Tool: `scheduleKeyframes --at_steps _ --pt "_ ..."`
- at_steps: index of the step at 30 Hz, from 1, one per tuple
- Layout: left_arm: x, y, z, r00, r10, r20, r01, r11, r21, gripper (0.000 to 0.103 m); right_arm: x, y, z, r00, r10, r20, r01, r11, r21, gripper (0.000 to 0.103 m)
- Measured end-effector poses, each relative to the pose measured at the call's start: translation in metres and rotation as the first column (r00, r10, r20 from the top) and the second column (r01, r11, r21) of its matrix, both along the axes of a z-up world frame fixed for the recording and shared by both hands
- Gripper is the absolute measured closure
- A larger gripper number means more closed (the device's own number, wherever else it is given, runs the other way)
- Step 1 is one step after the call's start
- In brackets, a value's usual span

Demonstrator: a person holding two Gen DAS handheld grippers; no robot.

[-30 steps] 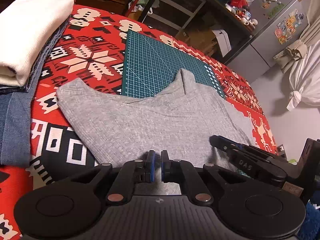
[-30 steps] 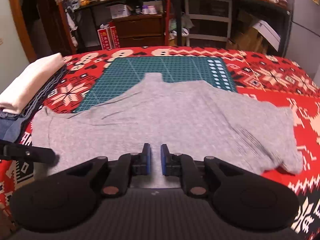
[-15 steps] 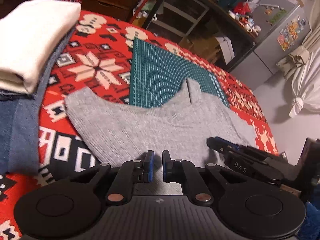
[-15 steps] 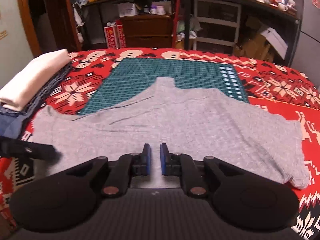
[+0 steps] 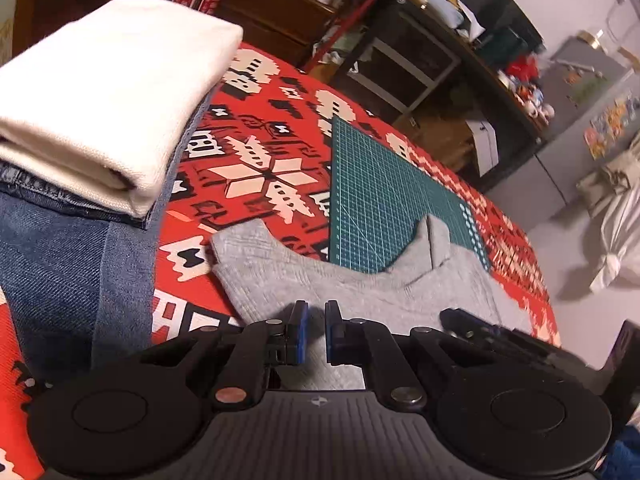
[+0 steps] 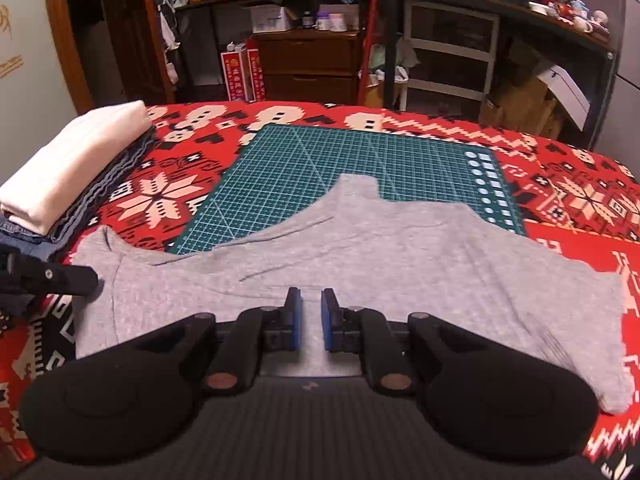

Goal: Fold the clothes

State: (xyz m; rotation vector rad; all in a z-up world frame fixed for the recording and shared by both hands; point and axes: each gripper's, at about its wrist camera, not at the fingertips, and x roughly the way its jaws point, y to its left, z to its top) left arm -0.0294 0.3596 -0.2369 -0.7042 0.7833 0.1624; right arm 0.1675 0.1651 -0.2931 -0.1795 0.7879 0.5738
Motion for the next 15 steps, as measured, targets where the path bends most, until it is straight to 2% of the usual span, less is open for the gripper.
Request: scheduleKeyframes --at_steps 9,12,15 --pt "0.003 -0.001 -0.007 1.000 -0.015 -0.006 0.015 1.000 0.000 0.096 0.021 -0.014 -0.004 0.999 -0.035 0.008 0.035 0.999 -0.010 0.094" --pt "0.002 0.000 -0.008 1.000 -0.016 -0.003 0.016 1.000 -0.006 0.096 0.028 -0.025 -0.005 0.998 -0.070 0.000 0.070 0.997 -0.010 0.090" --pt "0.000 0.000 -0.006 1.000 -0.014 -0.001 0.014 1.000 -0.002 0.093 0.028 -0.035 0.002 0.996 -0.092 -0.011 0.092 0.996 0.005 0.077"
